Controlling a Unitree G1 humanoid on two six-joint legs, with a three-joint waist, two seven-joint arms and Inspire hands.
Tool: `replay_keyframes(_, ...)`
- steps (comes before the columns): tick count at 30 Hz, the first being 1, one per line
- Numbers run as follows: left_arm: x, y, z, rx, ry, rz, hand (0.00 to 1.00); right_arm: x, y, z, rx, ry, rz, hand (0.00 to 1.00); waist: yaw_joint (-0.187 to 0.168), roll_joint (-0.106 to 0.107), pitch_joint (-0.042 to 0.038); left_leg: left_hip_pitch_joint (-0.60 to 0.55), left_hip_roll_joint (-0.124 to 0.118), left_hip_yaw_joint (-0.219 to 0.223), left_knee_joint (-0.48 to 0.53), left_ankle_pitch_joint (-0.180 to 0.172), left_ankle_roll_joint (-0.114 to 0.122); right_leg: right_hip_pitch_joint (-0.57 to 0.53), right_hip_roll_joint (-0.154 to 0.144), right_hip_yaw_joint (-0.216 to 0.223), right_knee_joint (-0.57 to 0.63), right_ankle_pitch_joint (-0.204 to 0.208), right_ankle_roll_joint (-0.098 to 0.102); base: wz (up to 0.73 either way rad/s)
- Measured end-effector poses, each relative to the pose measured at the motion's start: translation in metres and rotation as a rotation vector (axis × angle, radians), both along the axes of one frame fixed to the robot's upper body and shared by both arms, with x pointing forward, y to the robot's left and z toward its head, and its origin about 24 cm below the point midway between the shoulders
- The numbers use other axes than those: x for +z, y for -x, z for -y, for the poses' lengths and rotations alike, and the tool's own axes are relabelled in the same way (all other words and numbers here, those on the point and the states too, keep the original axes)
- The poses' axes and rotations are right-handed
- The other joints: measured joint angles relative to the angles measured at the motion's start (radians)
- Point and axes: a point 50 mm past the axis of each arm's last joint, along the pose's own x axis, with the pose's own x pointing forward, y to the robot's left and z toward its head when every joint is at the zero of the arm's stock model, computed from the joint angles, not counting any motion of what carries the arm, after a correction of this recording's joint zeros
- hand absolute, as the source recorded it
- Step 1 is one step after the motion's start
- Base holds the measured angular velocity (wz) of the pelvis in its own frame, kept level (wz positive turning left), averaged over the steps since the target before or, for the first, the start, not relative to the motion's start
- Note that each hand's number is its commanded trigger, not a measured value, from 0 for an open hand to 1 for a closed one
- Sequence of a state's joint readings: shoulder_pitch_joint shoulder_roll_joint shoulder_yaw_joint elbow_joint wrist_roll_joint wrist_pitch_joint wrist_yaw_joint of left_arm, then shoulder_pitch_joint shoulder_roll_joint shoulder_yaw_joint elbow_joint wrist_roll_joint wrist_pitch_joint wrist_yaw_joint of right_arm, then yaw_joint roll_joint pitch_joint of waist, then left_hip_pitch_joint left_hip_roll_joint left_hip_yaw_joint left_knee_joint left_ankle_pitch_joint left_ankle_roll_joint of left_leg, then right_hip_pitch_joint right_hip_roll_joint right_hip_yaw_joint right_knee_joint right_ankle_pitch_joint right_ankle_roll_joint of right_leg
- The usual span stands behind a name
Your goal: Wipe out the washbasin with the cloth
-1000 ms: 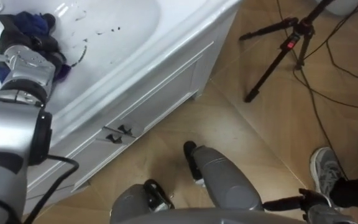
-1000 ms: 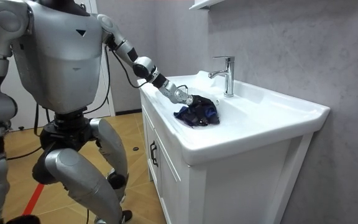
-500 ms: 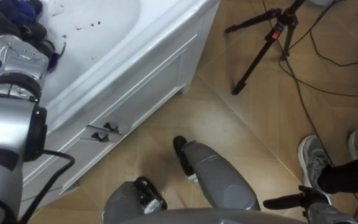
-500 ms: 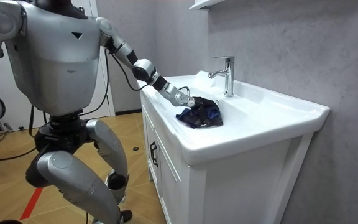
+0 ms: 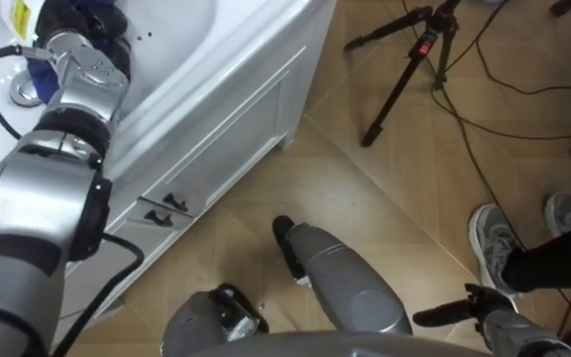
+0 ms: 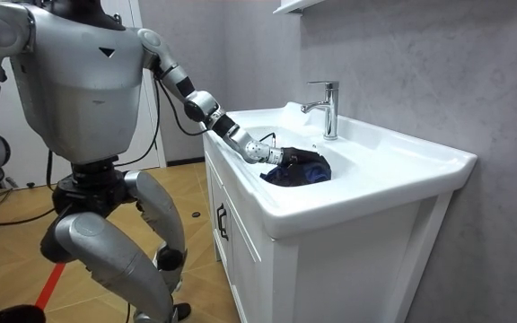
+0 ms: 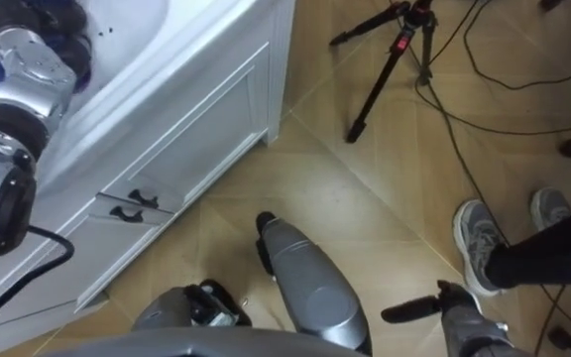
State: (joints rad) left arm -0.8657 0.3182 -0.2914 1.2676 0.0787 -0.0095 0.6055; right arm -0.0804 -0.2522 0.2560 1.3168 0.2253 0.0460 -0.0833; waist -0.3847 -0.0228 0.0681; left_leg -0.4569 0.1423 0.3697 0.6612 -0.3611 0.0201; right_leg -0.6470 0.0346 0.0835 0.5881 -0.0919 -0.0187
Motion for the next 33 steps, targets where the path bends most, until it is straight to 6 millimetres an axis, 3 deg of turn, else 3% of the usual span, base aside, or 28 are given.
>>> replay_keyframes(10,0.005,-0.010,0.039,-0.100,0.072,0.040,1.00,-0.003,0.000,-0.009,0.093,-0.023,-0.044,0.00,0.000,0.004,0.0001,0.013,-0.035,0.002,-0.018,0.003,0.030,0.009,-0.038,-0.003,-0.003,-0.002,0.027,0.05)
replay_keyframes(24,0.007,-0.012,0.054,-0.138,0.108,0.063,1.00,-0.003,-0.002,-0.011,0.096,-0.031,-0.034,0.00,0.000,0.004,-0.0007,0.014,-0.052,-0.003,-0.021,-0.002,0.060,0.016,-0.058,-0.006,-0.015,0.000,0.050,0.01)
replay_keyframes(33,-0.005,-0.008,0.044,-0.180,0.108,-0.019,1.00,-0.003,-0.002,-0.013,0.093,-0.057,-0.054,0.00,0.000,0.007,-0.0010,0.052,-0.051,0.000,-0.039,-0.002,0.059,0.057,-0.055,-0.007,-0.032,0.000,0.051,-0.02)
